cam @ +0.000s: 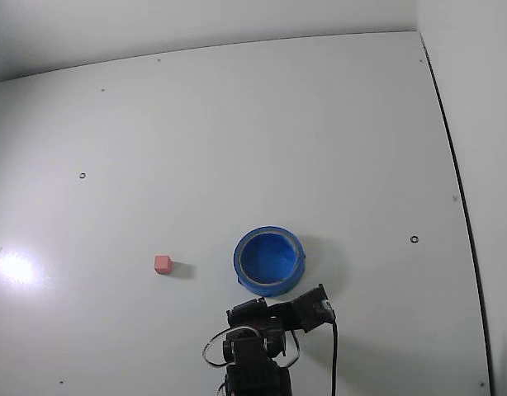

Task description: Grasp a block and put it in the bin.

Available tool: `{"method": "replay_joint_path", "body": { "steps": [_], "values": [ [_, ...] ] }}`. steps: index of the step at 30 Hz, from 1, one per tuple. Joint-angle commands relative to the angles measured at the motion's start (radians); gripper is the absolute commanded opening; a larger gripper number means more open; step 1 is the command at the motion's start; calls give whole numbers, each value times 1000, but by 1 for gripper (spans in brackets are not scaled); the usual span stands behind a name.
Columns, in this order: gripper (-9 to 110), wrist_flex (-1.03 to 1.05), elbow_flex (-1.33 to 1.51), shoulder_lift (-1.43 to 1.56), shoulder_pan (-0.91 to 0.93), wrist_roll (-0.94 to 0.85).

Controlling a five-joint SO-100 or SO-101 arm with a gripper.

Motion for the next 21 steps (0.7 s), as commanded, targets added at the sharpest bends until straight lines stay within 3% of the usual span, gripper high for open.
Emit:
{"method": "replay_joint_path", "body": {
  "steps": [1, 21],
  "values": [
    [0, -11, -11, 9, 5, 2],
    [0, -5, -11, 9, 0, -8]
  ]
}}
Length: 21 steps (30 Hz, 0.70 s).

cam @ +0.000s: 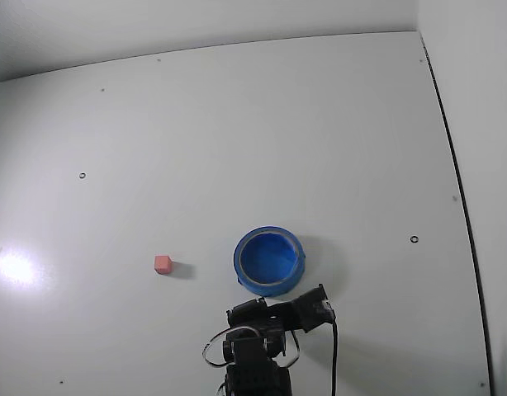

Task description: Grasp a block and put it in the bin.

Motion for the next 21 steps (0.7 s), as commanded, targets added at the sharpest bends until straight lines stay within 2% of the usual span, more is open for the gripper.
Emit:
{"method": "replay_joint_path", "body": {
  "steps": [1, 7, 15, 21],
  "values": [
    [0, -8, -11, 9, -5, -8],
    [0, -14, -69, -2, -6, -57],
    [9, 0, -344, -43, -6, -730],
    [12, -11, -548, -337, -14, -781]
  ]
}}
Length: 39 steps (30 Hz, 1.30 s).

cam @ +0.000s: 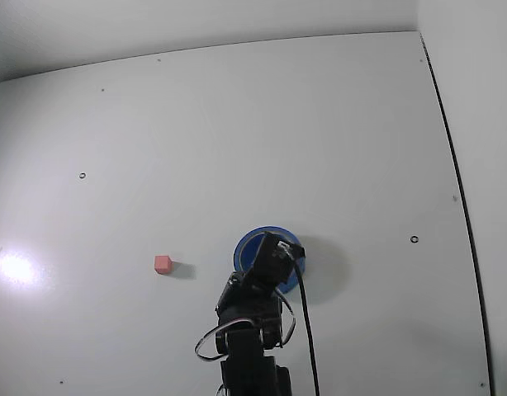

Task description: Grasp a block and put it in the bin.

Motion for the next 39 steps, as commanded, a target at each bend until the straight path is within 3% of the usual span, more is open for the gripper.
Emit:
{"method": "replay_joint_path", "body": {
  "steps": [1, 9, 17, 39],
  "values": [
    [12, -12, -250, -282, -29, -35],
    [12, 0, -727, -885, -267, 34],
    [12, 2, -1068, -1200, -397, 127],
    [12, -12, -1189, -1539, -480, 135]
  ]
}}
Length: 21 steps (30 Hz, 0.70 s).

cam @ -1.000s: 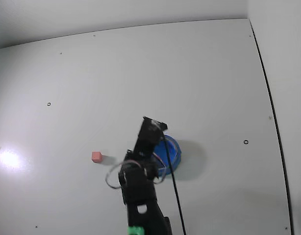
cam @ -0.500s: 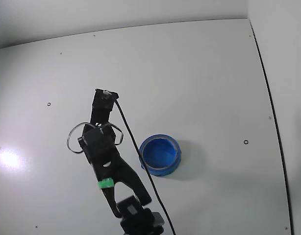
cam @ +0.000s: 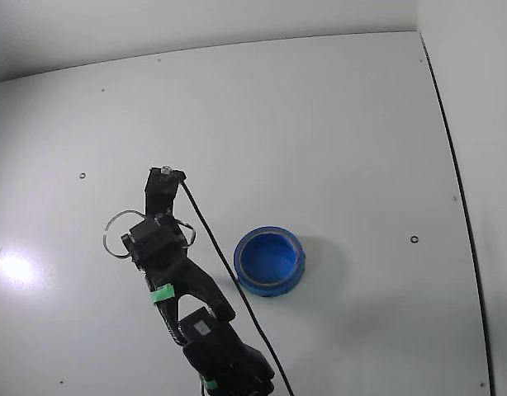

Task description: Grasp a block and put it in the bin.

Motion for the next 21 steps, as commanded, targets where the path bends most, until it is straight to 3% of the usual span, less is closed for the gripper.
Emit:
{"method": "replay_joint_path", "body": {
  "steps": [1, 21],
  "values": [
    [12, -12, -81, 3, -9, 3],
    [16, -14, -83, 2, -9, -11]
  ]
}}
